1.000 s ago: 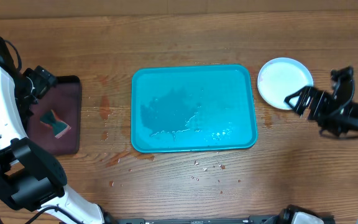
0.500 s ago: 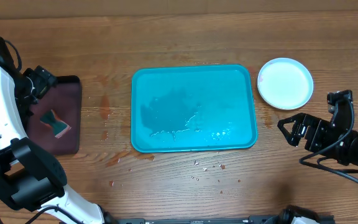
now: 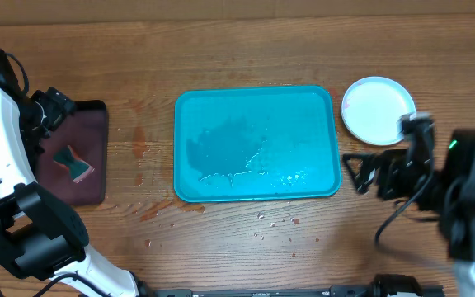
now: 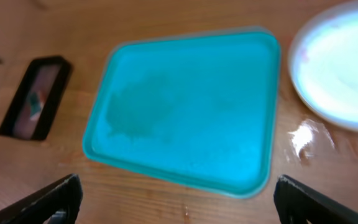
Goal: Clean dirty plates on tray and stack at the side
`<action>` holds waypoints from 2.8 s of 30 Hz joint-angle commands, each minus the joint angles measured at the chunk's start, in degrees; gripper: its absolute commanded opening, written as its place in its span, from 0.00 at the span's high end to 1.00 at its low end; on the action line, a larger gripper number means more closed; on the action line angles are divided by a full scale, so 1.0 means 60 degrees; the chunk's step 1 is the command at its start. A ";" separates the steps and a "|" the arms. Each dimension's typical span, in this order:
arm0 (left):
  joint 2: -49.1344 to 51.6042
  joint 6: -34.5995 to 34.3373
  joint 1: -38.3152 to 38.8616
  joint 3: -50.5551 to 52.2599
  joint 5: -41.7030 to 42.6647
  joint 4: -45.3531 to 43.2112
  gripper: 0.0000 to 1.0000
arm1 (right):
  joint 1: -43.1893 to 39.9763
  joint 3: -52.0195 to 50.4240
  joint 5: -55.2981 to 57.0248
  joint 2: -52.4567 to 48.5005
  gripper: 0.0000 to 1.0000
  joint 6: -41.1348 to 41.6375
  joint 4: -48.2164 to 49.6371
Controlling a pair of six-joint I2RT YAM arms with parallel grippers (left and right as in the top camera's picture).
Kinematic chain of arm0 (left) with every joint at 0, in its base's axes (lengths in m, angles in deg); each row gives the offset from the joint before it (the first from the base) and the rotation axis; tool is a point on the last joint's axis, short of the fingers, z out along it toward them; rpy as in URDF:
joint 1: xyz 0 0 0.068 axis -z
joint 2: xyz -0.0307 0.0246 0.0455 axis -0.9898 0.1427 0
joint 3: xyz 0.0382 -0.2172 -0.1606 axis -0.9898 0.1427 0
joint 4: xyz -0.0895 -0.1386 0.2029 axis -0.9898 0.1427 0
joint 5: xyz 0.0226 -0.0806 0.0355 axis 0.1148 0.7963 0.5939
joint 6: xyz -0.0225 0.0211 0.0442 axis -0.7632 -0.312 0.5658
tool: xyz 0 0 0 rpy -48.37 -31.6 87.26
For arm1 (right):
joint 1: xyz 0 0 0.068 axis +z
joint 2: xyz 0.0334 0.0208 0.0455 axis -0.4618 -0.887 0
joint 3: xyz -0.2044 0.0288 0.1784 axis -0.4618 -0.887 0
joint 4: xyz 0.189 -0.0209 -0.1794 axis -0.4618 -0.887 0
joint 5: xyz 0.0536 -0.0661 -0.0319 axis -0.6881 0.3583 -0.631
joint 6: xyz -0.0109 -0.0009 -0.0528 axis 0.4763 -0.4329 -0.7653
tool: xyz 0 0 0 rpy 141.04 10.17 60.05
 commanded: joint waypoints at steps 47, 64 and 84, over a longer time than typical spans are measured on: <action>-0.0040 0.0069 -0.0044 -0.0124 0.0073 -0.0018 0.00 | 0.1060 -0.9959 0.4448 0.8346 0.00 0.1821 0.9184; -0.0714 0.0033 -0.0044 -0.0098 0.0029 0.0525 0.00 | 0.1060 -0.9959 0.4448 0.8346 0.00 0.1821 0.9184; -1.1905 0.3508 0.4226 1.0670 0.2091 -0.7763 0.00 | 0.1060 -0.9959 0.4448 0.8346 0.00 0.1821 0.9184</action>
